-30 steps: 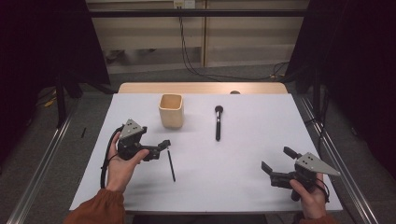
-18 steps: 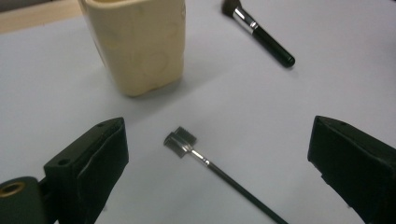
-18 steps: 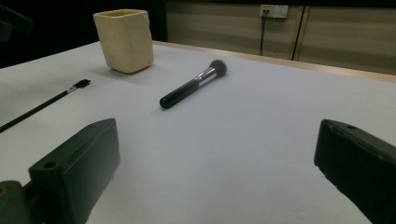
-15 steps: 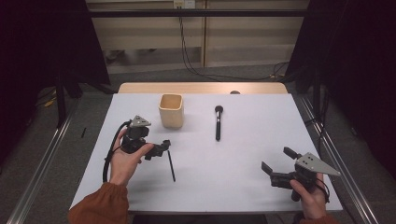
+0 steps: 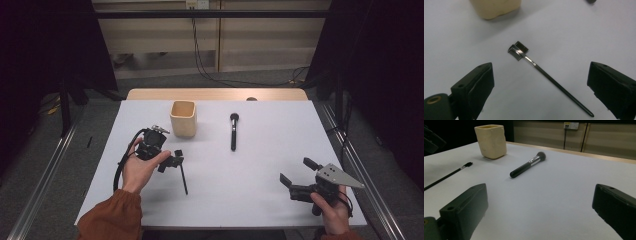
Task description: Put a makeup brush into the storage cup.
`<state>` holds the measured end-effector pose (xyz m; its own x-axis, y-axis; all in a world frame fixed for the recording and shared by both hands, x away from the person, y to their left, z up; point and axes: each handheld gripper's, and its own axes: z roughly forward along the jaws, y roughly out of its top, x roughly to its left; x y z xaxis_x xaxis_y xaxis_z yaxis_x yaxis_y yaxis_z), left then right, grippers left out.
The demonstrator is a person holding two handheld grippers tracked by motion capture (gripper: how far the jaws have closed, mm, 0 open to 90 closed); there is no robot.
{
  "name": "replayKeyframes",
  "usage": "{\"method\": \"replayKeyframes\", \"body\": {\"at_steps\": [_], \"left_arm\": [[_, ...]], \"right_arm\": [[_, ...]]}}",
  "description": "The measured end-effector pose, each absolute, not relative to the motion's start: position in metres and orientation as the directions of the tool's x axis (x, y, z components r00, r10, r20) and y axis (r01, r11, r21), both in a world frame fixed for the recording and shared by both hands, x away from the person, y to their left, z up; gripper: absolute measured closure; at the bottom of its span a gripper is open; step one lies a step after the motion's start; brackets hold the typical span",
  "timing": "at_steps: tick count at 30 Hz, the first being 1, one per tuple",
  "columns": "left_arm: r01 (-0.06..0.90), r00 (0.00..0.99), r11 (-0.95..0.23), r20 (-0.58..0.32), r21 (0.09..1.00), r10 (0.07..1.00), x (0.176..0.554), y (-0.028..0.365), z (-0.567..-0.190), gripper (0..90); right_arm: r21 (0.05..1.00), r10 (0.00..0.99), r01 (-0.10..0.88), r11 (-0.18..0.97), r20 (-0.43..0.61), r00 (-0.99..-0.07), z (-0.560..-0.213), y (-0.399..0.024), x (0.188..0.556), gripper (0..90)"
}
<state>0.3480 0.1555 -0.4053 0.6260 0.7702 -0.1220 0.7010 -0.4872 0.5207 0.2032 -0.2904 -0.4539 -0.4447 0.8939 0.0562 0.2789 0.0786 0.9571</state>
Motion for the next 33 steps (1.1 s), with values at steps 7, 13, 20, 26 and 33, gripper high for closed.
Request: {"method": "replayKeyframes", "body": {"at_steps": [7,13,20,26,33], "left_arm": [[0.732,0.627,-0.524,-0.130,0.435,0.768,0.356,0.151,-0.405,7.7],[0.752,0.612,-0.534,-0.112,0.386,0.783,0.362,0.148,-0.405,6.9],[0.773,0.610,-0.560,-0.106,0.299,0.786,0.369,0.138,-0.413,6.3],[0.812,0.561,-0.523,-0.098,0.260,0.822,0.376,0.129,-0.420,5.0],[0.836,0.532,-0.509,-0.074,0.207,0.844,0.380,0.122,-0.428,6.0]], "right_arm": [[0.958,0.894,0.277,0.079,0.055,-0.445,-0.454,-0.291,0.203,0.0],[0.956,0.893,0.282,0.082,0.055,-0.446,-0.454,-0.290,0.203,0.0],[0.954,0.891,0.286,0.091,0.050,-0.451,-0.455,-0.290,0.204,0.0],[0.953,0.891,0.291,0.085,0.058,-0.450,-0.455,-0.289,0.204,0.0],[0.952,0.892,0.294,0.084,0.060,-0.448,-0.455,-0.290,0.204,0.0]]}}
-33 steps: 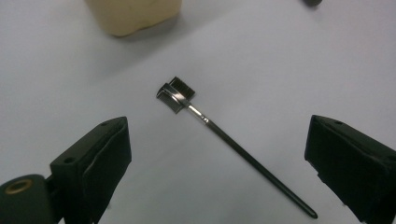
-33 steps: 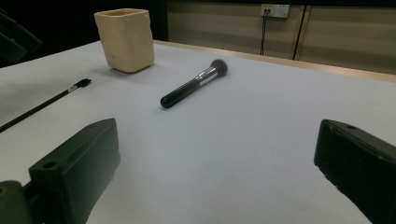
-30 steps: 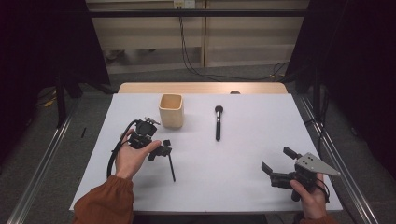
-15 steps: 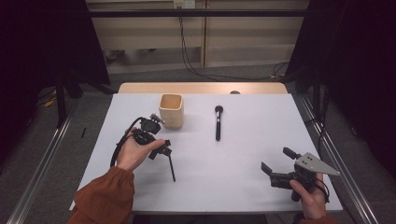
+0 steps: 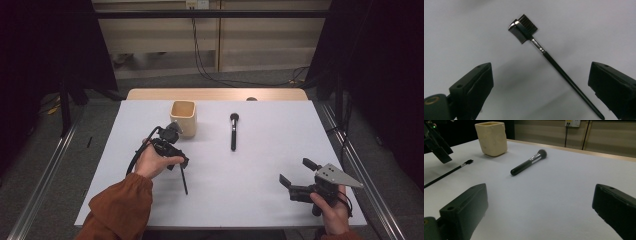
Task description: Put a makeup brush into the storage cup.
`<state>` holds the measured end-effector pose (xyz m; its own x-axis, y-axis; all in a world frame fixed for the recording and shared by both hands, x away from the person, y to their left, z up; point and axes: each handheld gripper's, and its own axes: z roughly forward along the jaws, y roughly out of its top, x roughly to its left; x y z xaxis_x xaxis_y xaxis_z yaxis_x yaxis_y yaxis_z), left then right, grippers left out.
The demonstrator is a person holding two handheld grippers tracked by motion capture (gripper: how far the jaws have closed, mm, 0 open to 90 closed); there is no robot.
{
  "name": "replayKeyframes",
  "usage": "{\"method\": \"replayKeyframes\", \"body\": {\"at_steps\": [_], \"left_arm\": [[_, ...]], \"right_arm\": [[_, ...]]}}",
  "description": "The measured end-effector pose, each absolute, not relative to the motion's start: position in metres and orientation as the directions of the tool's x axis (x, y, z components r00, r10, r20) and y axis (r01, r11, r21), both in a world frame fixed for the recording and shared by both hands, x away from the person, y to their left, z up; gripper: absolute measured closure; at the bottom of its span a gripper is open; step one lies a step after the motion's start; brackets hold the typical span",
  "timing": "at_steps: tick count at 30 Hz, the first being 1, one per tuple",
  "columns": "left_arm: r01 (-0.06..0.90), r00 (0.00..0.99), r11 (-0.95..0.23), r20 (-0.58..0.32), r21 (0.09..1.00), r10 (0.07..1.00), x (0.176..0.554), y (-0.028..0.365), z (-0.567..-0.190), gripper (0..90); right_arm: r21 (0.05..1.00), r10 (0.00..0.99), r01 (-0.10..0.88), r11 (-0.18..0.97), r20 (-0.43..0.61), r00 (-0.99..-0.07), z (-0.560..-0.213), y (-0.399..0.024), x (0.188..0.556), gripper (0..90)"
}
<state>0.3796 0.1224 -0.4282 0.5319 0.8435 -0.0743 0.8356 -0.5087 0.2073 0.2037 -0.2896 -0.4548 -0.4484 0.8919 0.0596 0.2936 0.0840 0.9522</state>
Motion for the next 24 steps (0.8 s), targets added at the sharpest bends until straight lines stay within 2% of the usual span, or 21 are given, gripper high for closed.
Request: {"method": "replayKeyframes", "body": {"at_steps": [11,15,16,21,24], "left_arm": [[0.849,0.519,-0.505,-0.067,0.157,0.852,0.382,0.110,-0.439,15.3],[0.859,0.505,-0.494,-0.071,0.133,0.860,0.382,0.108,-0.444,23.3],[0.863,0.500,-0.488,-0.079,0.131,0.862,0.382,0.107,-0.444,29.1],[0.869,0.489,-0.481,-0.060,0.113,0.870,0.382,0.102,-0.448,28.2],[0.875,0.478,-0.471,-0.033,0.114,0.878,0.382,0.103,-0.448,35.4]], "right_arm": [[0.952,0.890,0.292,0.095,0.050,-0.453,-0.455,-0.290,0.204,0.0],[0.952,0.891,0.294,0.090,0.055,-0.451,-0.455,-0.290,0.203,0.0],[0.952,0.890,0.293,0.090,0.055,-0.452,-0.455,-0.290,0.203,0.0],[0.952,0.888,0.291,0.097,0.049,-0.457,-0.455,-0.290,0.203,0.0],[0.952,0.888,0.292,0.097,0.049,-0.456,-0.455,-0.290,0.204,0.0]]}}
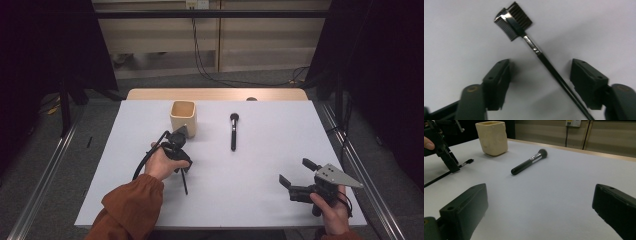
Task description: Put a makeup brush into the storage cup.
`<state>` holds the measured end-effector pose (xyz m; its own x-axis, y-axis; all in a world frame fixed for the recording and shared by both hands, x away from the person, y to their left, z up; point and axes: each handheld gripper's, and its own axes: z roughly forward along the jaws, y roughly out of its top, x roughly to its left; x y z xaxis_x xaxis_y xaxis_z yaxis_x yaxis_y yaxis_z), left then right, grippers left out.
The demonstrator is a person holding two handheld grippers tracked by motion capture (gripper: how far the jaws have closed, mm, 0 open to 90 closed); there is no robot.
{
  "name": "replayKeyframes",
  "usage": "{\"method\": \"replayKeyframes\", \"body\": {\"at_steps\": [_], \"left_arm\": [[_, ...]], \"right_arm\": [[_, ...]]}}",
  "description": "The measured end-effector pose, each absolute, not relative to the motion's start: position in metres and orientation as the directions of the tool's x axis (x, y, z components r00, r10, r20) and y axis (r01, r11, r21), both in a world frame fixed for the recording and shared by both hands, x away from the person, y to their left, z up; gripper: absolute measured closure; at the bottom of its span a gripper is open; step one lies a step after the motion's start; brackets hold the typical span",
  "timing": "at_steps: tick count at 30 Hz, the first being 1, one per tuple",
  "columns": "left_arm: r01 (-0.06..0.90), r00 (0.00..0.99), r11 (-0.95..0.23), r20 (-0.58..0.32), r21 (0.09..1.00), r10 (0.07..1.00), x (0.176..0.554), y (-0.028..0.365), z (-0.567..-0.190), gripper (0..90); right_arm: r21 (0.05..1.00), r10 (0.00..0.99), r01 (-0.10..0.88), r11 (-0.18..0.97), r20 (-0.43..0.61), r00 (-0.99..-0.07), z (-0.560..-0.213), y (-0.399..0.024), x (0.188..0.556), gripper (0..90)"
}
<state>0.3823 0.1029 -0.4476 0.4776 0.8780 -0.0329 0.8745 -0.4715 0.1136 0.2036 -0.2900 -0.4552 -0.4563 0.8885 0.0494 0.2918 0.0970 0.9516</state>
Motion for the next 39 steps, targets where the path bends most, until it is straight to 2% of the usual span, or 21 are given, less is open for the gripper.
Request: {"method": "replayKeyframes", "body": {"at_steps": [1,4,7,10,18,23,30,35,39], "left_arm": [[0.875,0.477,-0.472,-0.028,0.109,0.878,0.382,0.102,-0.448,38.6],[0.875,0.475,-0.472,-0.007,0.105,0.880,0.381,0.099,-0.448,39.3],[0.881,0.468,-0.464,-0.024,0.092,0.883,0.383,0.101,-0.448,41.7],[0.879,0.472,-0.469,-0.022,0.083,0.881,0.385,0.103,-0.447,49.5],[0.869,0.492,-0.490,-0.020,0.065,0.870,0.389,0.106,-0.445,62.0],[0.858,0.513,-0.511,-0.030,0.058,0.858,0.388,0.103,-0.445,78.2],[0.865,0.503,-0.500,-0.072,0.049,0.862,0.393,0.110,-0.446,85.6],[0.843,0.536,-0.534,-0.039,0.060,0.843,0.390,0.107,-0.446,86.1],[0.840,0.541,-0.536,-0.056,0.083,0.839,0.389,0.110,-0.446,86.3]], "right_arm": [[0.951,0.889,0.293,0.095,0.051,-0.455,-0.455,-0.290,0.204,0.0],[0.950,0.888,0.298,0.098,0.052,-0.458,-0.456,-0.289,0.204,0.0],[0.949,0.888,0.301,0.097,0.054,-0.457,-0.456,-0.289,0.204,0.0],[0.949,0.887,0.301,0.097,0.054,-0.458,-0.456,-0.289,0.204,0.0],[0.948,0.888,0.302,0.098,0.054,-0.457,-0.456,-0.289,0.204,0.0],[0.948,0.886,0.302,0.102,0.051,-0.461,-0.456,-0.288,0.205,0.0],[0.948,0.886,0.302,0.100,0.054,-0.460,-0.456,-0.288,0.205,0.0],[0.948,0.885,0.302,0.103,0.051,-0.462,-0.456,-0.288,0.205,0.0],[0.948,0.885,0.301,0.102,0.051,-0.462,-0.456,-0.288,0.205,0.0]]}}
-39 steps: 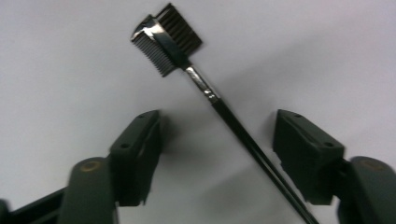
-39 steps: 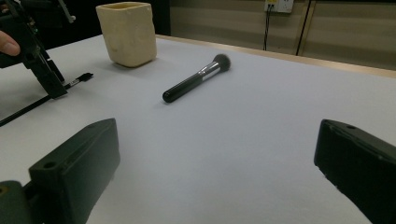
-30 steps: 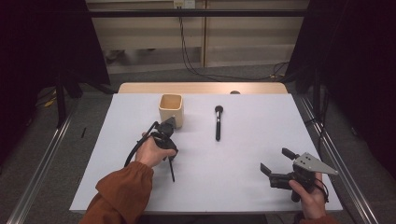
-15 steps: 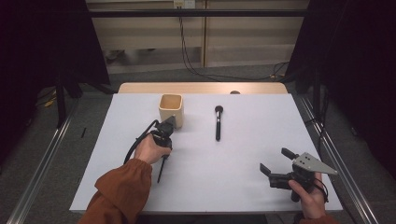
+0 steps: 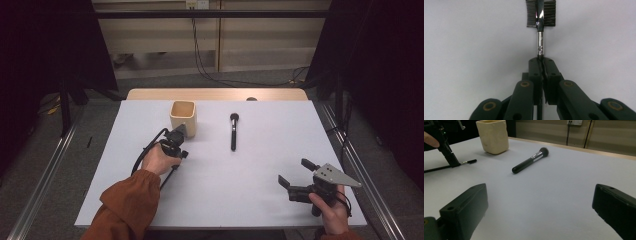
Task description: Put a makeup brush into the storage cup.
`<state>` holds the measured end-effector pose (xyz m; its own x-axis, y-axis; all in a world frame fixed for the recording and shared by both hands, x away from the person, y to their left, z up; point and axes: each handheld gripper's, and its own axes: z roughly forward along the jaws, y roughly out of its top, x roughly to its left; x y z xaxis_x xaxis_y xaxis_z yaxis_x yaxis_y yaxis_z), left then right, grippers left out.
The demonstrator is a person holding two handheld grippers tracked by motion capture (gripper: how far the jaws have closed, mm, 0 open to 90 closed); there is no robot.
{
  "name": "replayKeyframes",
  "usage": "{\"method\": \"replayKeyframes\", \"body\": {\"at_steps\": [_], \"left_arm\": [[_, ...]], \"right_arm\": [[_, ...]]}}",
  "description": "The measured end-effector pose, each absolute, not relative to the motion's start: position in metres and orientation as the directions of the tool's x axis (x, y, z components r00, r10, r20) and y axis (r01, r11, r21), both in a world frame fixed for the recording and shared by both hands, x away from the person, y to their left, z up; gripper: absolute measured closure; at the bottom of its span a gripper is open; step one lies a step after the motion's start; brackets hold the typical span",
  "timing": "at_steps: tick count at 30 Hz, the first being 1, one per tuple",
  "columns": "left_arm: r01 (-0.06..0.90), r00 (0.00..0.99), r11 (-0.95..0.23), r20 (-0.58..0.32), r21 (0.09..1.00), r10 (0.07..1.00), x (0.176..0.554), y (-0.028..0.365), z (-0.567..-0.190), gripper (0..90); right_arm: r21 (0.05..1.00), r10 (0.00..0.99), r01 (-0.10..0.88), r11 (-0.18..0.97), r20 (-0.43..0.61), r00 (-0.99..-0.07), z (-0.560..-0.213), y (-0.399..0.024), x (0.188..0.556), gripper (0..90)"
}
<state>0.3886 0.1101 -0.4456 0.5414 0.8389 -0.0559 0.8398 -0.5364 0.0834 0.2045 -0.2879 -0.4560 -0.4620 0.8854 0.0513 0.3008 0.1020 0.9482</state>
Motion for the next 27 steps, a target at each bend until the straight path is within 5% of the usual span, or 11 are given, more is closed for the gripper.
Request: {"method": "replayKeyframes", "body": {"at_steps": [27], "left_arm": [[0.816,0.566,-0.513,-0.186,0.265,0.803,0.381,0.136,-0.430,86.3]], "right_arm": [[0.949,0.891,0.301,0.097,0.052,-0.452,-0.456,-0.288,0.205,0.0]]}}
